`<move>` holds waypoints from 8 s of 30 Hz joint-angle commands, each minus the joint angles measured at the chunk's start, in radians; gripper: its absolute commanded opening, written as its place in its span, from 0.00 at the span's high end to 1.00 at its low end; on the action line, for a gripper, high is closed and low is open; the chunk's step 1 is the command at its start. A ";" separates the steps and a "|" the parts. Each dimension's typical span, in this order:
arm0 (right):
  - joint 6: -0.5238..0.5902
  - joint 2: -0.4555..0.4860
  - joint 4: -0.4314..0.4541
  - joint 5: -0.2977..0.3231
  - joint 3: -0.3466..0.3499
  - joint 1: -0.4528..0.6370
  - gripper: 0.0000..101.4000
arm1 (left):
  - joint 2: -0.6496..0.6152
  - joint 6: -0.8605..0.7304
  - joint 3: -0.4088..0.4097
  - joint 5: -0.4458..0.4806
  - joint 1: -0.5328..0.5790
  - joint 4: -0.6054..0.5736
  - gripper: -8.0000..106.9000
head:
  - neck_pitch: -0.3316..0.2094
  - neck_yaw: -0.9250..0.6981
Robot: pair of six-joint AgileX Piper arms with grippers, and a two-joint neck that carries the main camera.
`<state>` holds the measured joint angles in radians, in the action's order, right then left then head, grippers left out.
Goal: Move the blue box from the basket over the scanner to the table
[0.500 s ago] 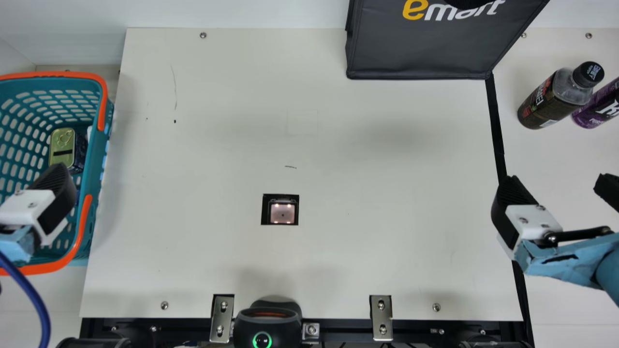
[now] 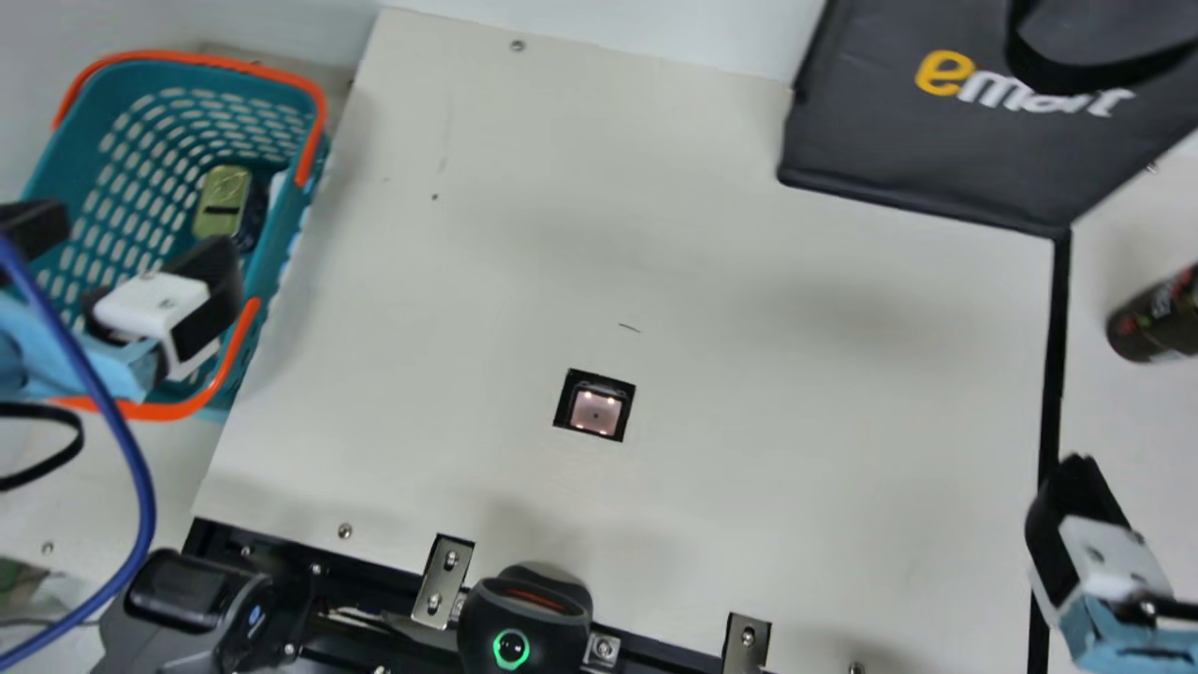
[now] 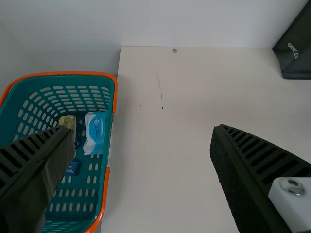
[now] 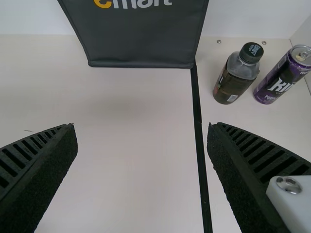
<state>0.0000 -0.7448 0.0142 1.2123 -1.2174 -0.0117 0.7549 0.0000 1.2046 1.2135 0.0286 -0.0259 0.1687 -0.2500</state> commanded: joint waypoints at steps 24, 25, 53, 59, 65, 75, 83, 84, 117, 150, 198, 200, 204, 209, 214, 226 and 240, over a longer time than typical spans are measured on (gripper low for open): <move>0.000 0.000 0.000 0.000 0.000 0.000 0.06 | 0.152 0.123 0.027 -0.022 -0.176 -0.006 0.15 | -0.030 -0.071; 0.000 0.000 0.000 0.000 0.000 0.000 0.06 | 0.174 0.131 0.033 -0.020 -0.204 -0.018 0.15 | -0.030 -0.071; 0.000 0.000 0.000 -0.003 0.000 0.000 0.06 | 0.630 0.223 0.145 -0.057 -0.543 -0.004 0.15 | -0.030 -0.071; 0.000 0.000 0.000 -0.003 0.000 0.000 0.06 | 0.705 0.236 0.106 -0.117 -0.519 0.053 0.15 | -0.030 -0.071; 0.000 0.000 0.000 -0.003 0.000 0.000 0.06 | 0.774 0.205 0.066 -0.171 -0.511 0.080 0.15 | -0.030 -0.071; 0.000 0.000 0.000 -0.003 0.000 0.000 0.06 | 0.867 0.095 0.019 -0.229 -0.526 0.085 0.15 | -0.030 -0.071; 0.000 0.000 0.000 -0.003 0.000 0.000 0.06 | 0.928 0.035 0.004 -0.250 -0.550 0.075 0.15 | -0.030 -0.071; 0.000 0.000 0.000 -0.003 0.000 0.000 0.06 | 0.935 0.030 0.003 -0.251 -0.553 0.074 0.15 | -0.030 -0.071; 0.000 0.000 0.000 -0.003 0.000 0.000 0.06 | 1.146 0.526 0.015 -0.324 -0.586 0.069 0.15 | -0.030 -0.071; 0.000 0.000 0.000 -0.004 0.000 0.000 0.06 | 1.267 0.854 -0.129 -0.589 -0.562 0.265 0.15 | -0.030 -0.071; 0.000 0.000 0.000 -0.004 0.000 0.000 0.06 | 1.386 0.874 -0.152 -0.707 -0.617 0.276 0.15 | -0.030 -0.071; 0.000 0.000 0.000 -0.004 0.000 0.000 0.06 | 1.388 0.879 -0.153 -0.712 -0.616 0.278 0.15 | -0.030 -0.071; 0.000 0.000 0.000 -0.004 0.000 0.000 0.06 | 1.392 0.882 -0.154 -0.718 -0.615 0.278 0.15 | -0.030 -0.071; 0.000 0.000 0.000 -0.004 0.000 0.000 0.06 | 1.395 0.881 -0.155 -0.724 -0.614 0.277 0.21 | -0.030 -0.071; 0.000 0.000 0.000 -0.004 0.000 0.000 0.06 | 1.397 0.875 -0.154 -0.726 -0.614 0.271 0.50 | -0.030 -0.071; 0.000 0.000 0.000 -0.004 0.000 0.000 0.06 | 1.397 0.864 -0.155 -0.726 -0.614 0.262 1.00 | -0.030 -0.071; 0.000 0.000 0.000 -0.004 0.000 0.000 0.06 | 1.349 0.832 -0.154 -0.683 -0.600 0.225 1.00 | -0.030 -0.071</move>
<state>0.0000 -0.7448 0.0142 1.2084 -1.2174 -0.0117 2.1120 0.8410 1.0497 0.5246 -0.5727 0.2127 0.1672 -0.3191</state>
